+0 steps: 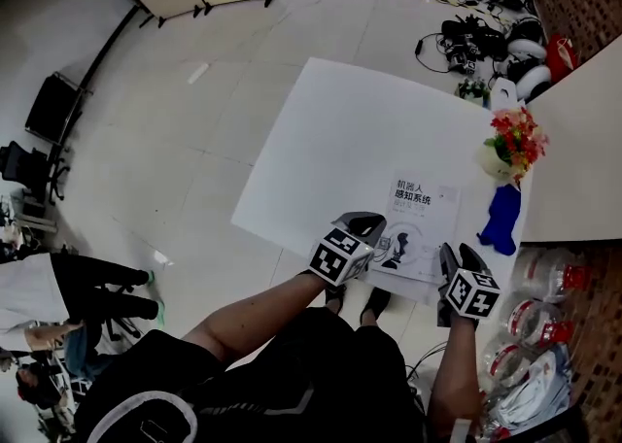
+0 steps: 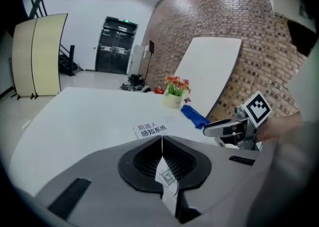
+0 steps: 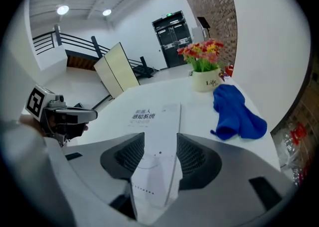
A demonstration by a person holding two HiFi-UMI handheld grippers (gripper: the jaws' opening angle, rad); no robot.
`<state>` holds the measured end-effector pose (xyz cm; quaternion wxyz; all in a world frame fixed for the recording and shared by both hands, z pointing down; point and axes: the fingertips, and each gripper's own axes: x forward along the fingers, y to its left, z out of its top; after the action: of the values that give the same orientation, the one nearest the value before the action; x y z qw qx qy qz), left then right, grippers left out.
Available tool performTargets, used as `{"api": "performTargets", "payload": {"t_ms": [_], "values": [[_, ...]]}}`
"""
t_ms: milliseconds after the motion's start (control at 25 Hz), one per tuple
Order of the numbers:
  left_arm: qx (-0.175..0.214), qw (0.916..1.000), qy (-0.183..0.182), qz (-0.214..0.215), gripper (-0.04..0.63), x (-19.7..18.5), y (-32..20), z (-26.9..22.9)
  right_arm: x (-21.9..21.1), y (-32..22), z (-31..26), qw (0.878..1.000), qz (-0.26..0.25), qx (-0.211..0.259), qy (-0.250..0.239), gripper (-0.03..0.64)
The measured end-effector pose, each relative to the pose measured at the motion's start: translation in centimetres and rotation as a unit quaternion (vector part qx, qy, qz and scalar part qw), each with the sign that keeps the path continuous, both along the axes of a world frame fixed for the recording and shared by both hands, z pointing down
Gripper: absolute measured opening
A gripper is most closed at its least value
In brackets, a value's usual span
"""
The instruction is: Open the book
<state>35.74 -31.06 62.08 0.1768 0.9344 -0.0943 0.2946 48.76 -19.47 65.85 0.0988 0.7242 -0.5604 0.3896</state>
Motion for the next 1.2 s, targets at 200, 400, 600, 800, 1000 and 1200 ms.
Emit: {"api": "performTargets", "payload": {"t_ms": [200, 400, 600, 800, 1000, 1200], "values": [[-0.02, 0.9992, -0.035, 0.003, 0.003, 0.4, 0.6, 3.9, 0.2, 0.4, 3.5, 0.999, -0.002, -0.033, -0.02, 0.163], [-0.024, 0.9982, -0.054, 0.002, 0.003, 0.0, 0.6, 5.6, -0.1, 0.3, 5.2, 0.998, -0.005, -0.05, -0.041, 0.161], [-0.03, 0.9978, -0.058, 0.007, 0.003, -0.4, 0.6, 5.8, -0.3, 0.2, 6.0, 0.997, 0.007, -0.065, -0.052, 0.161], [-0.034, 0.9978, -0.057, 0.007, 0.002, -0.6, 0.7, 5.8, 0.3, 0.5, 6.0, 0.995, 0.032, -0.084, -0.038, 0.121], [-0.035, 0.9979, -0.054, 0.009, 0.002, -0.8, 0.8, 5.5, 0.7, 0.9, 5.7, 0.993, 0.06, -0.1, -0.024, 0.074], [-0.038, 0.998, -0.049, 0.01, 0.002, -1.0, 0.9, 5.1, 1.0, 1.0, 4.9, 0.992, 0.082, -0.093, -0.027, 0.046]]}}
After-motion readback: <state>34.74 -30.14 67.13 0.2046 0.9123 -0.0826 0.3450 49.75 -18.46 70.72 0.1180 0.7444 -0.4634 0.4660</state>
